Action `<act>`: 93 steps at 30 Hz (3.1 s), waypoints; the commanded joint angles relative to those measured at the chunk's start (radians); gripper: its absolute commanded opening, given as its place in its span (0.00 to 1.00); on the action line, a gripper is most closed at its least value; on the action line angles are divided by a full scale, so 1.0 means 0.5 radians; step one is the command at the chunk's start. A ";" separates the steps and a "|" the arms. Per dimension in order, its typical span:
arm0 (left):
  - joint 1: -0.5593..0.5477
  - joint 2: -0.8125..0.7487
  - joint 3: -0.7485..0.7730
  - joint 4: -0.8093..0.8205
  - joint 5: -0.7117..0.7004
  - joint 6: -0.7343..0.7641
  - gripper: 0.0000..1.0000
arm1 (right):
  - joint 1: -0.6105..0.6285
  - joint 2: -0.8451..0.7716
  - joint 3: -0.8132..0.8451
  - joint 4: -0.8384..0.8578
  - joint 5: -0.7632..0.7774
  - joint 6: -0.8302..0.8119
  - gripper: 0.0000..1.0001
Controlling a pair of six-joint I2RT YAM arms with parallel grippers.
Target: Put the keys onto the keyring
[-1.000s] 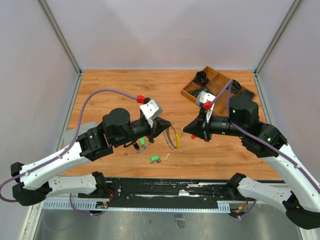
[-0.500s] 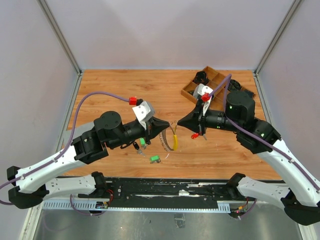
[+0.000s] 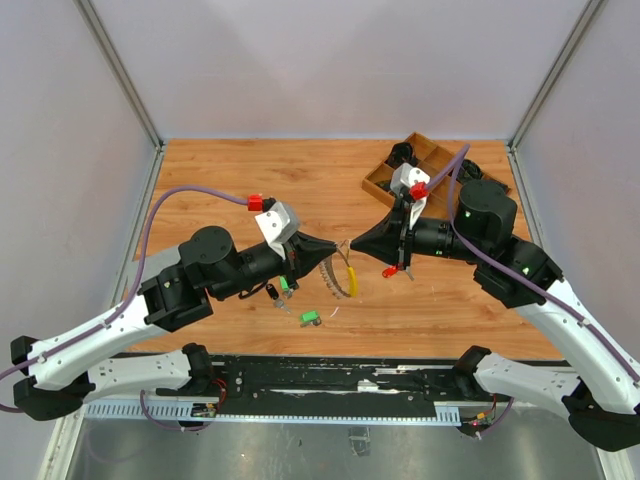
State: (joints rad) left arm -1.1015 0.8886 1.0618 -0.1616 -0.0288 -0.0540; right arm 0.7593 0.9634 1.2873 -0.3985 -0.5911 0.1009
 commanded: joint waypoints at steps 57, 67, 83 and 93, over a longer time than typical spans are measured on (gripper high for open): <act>-0.012 -0.049 -0.010 0.133 0.024 -0.021 0.00 | 0.029 -0.008 -0.095 0.132 0.088 0.209 0.01; -0.014 -0.059 -0.011 0.127 0.015 -0.022 0.00 | 0.030 -0.022 -0.112 0.105 0.163 0.224 0.01; -0.014 -0.043 -0.007 0.130 0.029 -0.020 0.00 | 0.026 -0.025 -0.121 0.090 0.206 0.265 0.01; -0.013 -0.036 -0.011 0.115 0.030 -0.019 0.01 | 0.027 -0.025 -0.113 0.088 0.204 0.323 0.01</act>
State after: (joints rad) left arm -1.1019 0.8814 1.0554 -0.1516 -0.0238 -0.0578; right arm 0.7593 0.9630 1.2400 -0.3462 -0.5224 0.2390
